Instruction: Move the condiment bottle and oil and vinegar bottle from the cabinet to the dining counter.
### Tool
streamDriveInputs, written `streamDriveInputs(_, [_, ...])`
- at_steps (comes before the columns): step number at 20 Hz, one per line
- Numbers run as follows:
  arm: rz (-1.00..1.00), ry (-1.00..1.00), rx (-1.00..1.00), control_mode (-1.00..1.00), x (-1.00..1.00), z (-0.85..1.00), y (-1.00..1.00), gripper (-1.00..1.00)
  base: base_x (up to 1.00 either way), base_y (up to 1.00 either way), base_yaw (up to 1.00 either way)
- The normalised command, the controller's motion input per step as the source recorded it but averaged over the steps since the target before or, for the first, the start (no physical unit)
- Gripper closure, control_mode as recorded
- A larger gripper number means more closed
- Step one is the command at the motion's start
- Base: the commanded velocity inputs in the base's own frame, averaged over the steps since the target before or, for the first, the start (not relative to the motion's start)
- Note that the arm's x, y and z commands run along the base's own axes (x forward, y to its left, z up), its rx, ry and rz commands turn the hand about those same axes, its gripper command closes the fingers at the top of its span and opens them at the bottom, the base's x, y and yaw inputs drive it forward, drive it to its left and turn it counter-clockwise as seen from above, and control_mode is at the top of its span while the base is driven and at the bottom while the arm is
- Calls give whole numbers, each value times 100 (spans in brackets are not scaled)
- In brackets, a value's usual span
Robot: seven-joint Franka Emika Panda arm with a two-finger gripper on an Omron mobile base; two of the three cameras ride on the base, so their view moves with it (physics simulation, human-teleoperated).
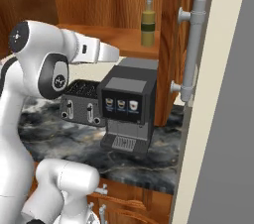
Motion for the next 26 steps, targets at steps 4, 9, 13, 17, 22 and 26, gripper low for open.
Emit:
streamDriveInputs(4, [0,-11,-2,-100,48,14,-11,-100,0,0,0])
streamDriveInputs(9, [0,-18,0,-100,33,0,0,-100,0,0,0])
streamDriveInputs(13, [0,-17,0,-100,24,0,-3,-100,0,0,0])
streamDriveInputs(17, [1,-14,0,-100,14,0,-16,-100,0,0,0])
streamDriveInputs(22, [5,-12,0,-100,22,0,-17,-100,0,0,0])
streamDriveInputs(26, [0,-4,0,-100,46,0,0,-100,0,0,0])
